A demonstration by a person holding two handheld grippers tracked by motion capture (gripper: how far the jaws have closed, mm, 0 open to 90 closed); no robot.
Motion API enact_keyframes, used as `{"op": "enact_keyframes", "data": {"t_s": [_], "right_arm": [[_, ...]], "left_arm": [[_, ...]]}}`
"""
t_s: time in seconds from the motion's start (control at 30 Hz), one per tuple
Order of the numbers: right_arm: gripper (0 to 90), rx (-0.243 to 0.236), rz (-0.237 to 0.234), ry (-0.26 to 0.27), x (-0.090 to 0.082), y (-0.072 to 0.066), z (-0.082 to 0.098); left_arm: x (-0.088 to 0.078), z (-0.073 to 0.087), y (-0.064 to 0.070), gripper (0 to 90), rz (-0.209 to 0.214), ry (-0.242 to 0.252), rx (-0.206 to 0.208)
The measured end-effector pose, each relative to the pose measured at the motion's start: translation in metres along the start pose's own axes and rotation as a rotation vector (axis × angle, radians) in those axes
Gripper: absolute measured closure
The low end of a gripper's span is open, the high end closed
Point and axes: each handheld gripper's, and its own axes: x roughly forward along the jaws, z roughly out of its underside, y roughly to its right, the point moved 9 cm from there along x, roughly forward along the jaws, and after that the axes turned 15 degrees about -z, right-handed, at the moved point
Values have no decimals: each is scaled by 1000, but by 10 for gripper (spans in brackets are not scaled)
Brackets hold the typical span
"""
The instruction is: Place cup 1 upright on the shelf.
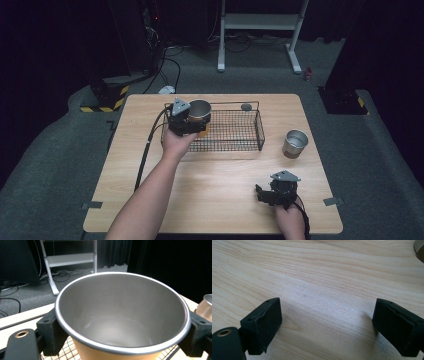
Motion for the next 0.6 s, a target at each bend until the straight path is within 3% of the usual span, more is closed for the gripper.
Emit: {"op": "enact_keyframes", "data": {"t_s": [0.2,0.6], "right_arm": [[90,2,-1,0,0,0,0],[90,-2,-1,2,0,0,0]], "left_arm": [[11,12,-2,136,-25,-48,14],[21,30,-1,136,-32,-97,17]]}}
